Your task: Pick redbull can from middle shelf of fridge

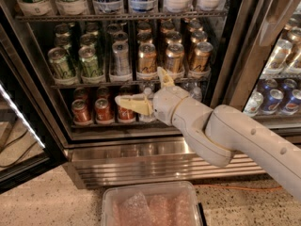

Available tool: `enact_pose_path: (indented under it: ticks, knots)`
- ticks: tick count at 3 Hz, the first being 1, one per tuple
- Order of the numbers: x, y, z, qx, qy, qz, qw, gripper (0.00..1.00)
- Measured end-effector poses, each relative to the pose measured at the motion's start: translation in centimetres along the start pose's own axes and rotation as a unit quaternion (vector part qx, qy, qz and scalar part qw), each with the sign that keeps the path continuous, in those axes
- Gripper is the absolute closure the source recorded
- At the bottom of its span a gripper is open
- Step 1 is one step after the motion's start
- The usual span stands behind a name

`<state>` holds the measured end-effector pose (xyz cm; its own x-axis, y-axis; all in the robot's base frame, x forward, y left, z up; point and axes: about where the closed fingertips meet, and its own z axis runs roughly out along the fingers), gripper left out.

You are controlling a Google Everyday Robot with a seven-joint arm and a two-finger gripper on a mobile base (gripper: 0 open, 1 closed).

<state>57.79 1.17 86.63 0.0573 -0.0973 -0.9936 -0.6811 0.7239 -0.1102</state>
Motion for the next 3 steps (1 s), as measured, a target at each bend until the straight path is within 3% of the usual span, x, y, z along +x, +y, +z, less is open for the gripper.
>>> enact_pose_path:
  ticks: [1, 3]
  knots:
    - [0.0, 0.0, 0.0, 0.0, 0.0, 0.0, 1.0, 0.21]
    - [0.2, -0.5, 1.7, 0.014, -0.006, -0.015, 0.9998, 0.08]
